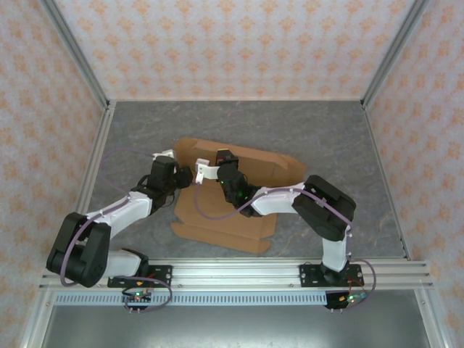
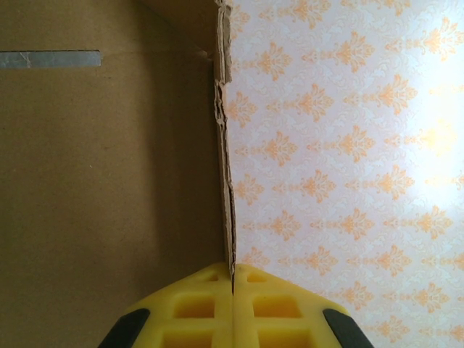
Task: Fold the paper box
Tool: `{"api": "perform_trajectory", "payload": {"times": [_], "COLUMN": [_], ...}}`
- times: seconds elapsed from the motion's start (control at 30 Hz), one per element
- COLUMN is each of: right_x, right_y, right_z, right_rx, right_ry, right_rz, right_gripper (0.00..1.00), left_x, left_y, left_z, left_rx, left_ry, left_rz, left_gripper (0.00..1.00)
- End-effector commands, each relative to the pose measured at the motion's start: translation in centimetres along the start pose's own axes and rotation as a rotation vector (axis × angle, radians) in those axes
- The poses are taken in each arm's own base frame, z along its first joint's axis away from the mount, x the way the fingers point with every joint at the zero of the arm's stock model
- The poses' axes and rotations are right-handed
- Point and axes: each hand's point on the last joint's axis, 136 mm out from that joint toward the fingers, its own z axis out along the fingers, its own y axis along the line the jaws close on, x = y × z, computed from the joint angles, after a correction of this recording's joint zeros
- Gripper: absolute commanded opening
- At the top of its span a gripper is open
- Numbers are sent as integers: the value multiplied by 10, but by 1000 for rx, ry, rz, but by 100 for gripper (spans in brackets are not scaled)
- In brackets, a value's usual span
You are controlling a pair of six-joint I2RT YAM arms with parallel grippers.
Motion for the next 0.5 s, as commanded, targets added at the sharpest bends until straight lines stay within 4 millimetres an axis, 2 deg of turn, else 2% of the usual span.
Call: {"api": "perform_trajectory", "payload": {"times": [0.0, 0.2, 0.47], "right_x": [-8, -13, -17], "right_y": [-12, -18, -23], "right_z": [2, 4, 6], "right_rx": [20, 31, 32], "right_ry": [-4, -10, -20], "right_rz": [9, 10, 6], "right_gripper": [0, 0, 0], "left_x": [2, 25, 26], "left_y": [-1, -3, 12], "left_z": [-2, 18, 30], "left_rx": [13, 54, -52], "left_ry": [-8, 60, 57], "left_rz": [25, 12, 60], "left_gripper": [46, 45, 48]}}
